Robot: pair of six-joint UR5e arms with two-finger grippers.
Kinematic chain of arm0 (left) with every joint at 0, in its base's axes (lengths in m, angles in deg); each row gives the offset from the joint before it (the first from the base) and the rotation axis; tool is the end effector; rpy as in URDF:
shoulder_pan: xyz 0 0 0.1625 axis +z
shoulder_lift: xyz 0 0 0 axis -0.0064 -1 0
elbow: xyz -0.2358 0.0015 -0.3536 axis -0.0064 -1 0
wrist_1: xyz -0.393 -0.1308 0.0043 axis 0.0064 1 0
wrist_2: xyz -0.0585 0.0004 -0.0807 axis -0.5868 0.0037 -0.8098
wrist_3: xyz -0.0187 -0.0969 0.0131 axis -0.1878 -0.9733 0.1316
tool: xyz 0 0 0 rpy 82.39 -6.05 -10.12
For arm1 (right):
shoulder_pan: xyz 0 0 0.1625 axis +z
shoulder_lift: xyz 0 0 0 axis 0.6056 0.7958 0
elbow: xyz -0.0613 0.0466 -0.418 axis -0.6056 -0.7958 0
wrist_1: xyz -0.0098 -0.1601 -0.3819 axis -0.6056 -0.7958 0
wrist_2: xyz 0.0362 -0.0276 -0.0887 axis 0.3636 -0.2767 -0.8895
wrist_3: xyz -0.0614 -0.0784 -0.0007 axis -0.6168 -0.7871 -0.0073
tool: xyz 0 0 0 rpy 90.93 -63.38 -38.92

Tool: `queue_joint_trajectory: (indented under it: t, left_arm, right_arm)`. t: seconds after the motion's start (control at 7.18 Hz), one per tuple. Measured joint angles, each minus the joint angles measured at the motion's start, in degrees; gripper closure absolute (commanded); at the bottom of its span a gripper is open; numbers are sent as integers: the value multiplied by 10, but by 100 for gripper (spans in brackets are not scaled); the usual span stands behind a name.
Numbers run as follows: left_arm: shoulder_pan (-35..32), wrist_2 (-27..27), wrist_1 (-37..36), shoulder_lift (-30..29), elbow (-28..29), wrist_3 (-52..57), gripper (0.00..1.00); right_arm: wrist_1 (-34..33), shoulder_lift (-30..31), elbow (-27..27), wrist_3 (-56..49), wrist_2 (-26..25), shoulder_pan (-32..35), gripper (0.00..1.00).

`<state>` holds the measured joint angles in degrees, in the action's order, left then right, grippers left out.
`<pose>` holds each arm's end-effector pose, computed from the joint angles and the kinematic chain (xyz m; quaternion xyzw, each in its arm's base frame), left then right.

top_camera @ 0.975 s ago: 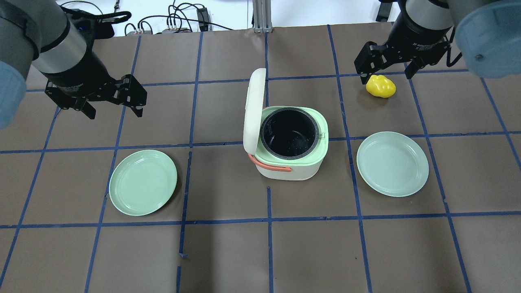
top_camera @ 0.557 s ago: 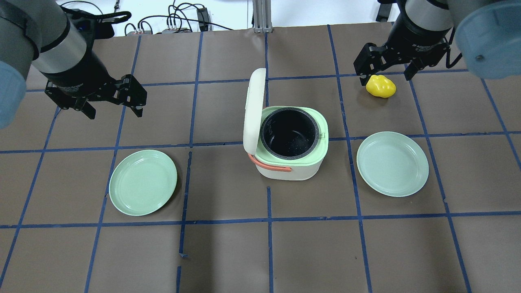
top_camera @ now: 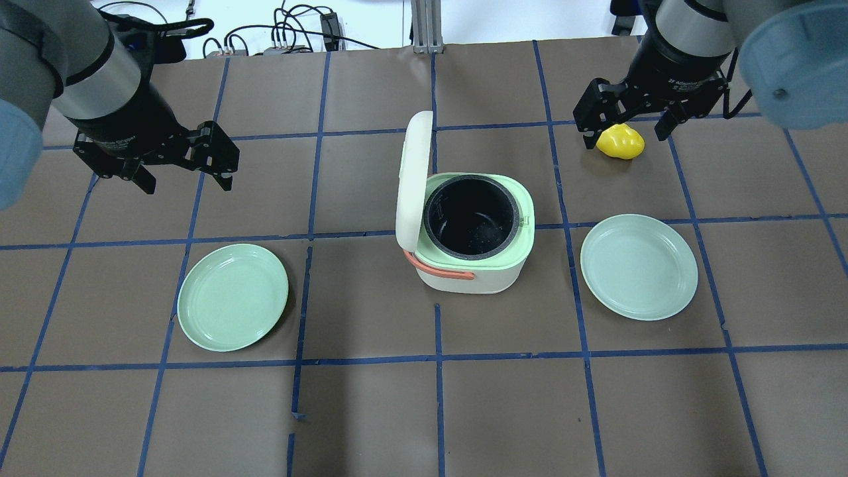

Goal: Press rice cooker button

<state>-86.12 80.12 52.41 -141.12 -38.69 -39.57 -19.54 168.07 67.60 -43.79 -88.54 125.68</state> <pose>-0.0997 -0.4636 0.4866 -0.0157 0.9994 -0.0149 0.0276 0.1234 -0.5109 0.4747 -0.0528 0.9981 -0.0262 0.0187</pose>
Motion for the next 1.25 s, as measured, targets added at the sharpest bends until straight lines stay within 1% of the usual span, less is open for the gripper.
queue_joint_trajectory:
  t: [0.42, 0.84, 1.25]
  left_arm:
    - [0, 0, 0, 0, 0, 0, 0]
    - [0, 0, 0, 0, 0, 0, 0]
    - [0, 0, 0, 0, 0, 0, 0]
  right_arm:
    - [-3, 0, 0, 10, 1, 0, 1]
    - [-5, -1, 0, 63, 2, 0, 1]
    - [-6, -1, 1, 70, 2, 0, 1]
